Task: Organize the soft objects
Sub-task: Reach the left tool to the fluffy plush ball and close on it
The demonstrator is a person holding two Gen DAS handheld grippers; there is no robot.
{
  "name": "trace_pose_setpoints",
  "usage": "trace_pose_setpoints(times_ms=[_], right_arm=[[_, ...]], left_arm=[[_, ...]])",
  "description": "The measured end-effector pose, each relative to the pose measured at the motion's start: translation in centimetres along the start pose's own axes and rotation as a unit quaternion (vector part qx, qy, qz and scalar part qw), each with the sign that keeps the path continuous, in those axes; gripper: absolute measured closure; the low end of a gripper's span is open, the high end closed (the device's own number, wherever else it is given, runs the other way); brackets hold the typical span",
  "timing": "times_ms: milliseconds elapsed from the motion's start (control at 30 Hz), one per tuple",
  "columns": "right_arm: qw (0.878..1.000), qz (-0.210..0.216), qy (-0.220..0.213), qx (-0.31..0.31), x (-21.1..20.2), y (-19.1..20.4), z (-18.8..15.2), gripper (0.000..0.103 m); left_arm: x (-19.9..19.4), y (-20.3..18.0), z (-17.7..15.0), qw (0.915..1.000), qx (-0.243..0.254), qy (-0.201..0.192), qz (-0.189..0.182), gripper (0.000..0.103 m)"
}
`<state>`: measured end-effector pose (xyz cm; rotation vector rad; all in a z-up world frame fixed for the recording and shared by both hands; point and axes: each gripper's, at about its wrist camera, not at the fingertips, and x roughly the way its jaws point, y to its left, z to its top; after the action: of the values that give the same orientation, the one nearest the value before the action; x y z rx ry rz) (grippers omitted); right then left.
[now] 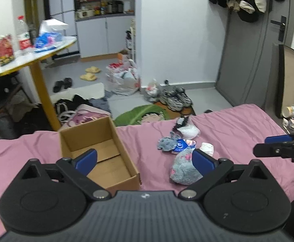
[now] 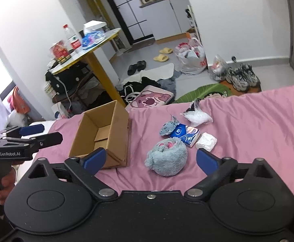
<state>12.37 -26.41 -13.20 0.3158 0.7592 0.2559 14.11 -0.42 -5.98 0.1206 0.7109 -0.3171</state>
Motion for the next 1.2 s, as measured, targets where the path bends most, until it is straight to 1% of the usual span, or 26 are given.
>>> trace_pose_setpoints(times_ms=[33, 100, 133, 233, 267, 333, 400, 600, 700, 800, 967, 1100, 1200], right_arm=[[1.000, -0.002, 0.001, 0.005, 0.4, -0.1, -0.1, 0.008], [1.000, -0.006, 0.005, 0.016, 1.2, -0.5, -0.2, 0.013], [1.000, -0.008, 0.008, 0.023, 1.6, -0.8, -0.3, 0.017], [0.999, -0.015, 0.010, 0.047, 2.6, -1.8, -0.5, 0.023], [0.998, -0.019, 0.010, 0.056, 2.9, -2.0, -0.5, 0.024], [0.997, -0.023, 0.009, 0.073, 3.5, -2.7, -0.5, 0.028], [0.996, -0.028, 0.011, 0.087, 4.0, -3.2, -0.6, 0.031], [0.992, -0.031, 0.023, 0.120, 5.8, -4.3, -1.0, 0.040], [0.990, -0.029, 0.029, 0.137, 6.6, -4.7, -1.2, 0.043], [0.988, -0.032, 0.040, 0.144, 7.7, -4.8, -1.5, 0.049], [0.984, -0.033, 0.052, 0.166, 9.2, -5.3, -1.9, 0.058], [0.981, -0.034, 0.058, 0.184, 9.9, -5.5, -2.0, 0.059], [0.981, -0.035, 0.063, 0.178, 10.6, -5.3, -2.4, 0.059]], left_arm=[[0.6, 0.0, 0.1, 1.0000, 0.006, 0.002, -0.001, 0.003], [1.8, -0.1, 0.2, 0.9997, 0.022, 0.009, -0.001, 0.008], [2.5, -0.2, 0.3, 0.9994, 0.031, 0.014, -0.004, 0.009], [4.1, -0.4, 0.4, 0.9989, 0.039, 0.022, -0.017, 0.011], [4.7, -0.6, 0.4, 0.9986, 0.042, 0.024, -0.022, 0.013], [5.8, -1.0, 0.4, 0.9982, 0.044, 0.027, -0.032, 0.016], [6.9, -1.5, 0.4, 0.9977, 0.045, 0.031, -0.041, 0.020], [9.7, -3.2, 0.6, 0.9952, 0.053, 0.039, -0.073, 0.024], [10.8, -3.6, 0.6, 0.9935, 0.055, 0.048, -0.087, 0.031], [11.9, -4.0, 0.4, 0.9923, 0.060, 0.051, -0.095, 0.033], [14.1, -4.4, -0.2, 0.9905, 0.046, 0.068, -0.111, 0.045], [15.8, -4.7, -0.4, 0.9882, 0.029, 0.086, -0.124, 0.047], [16.4, -4.8, -0.6, 0.9873, 0.027, 0.087, -0.130, 0.047]])
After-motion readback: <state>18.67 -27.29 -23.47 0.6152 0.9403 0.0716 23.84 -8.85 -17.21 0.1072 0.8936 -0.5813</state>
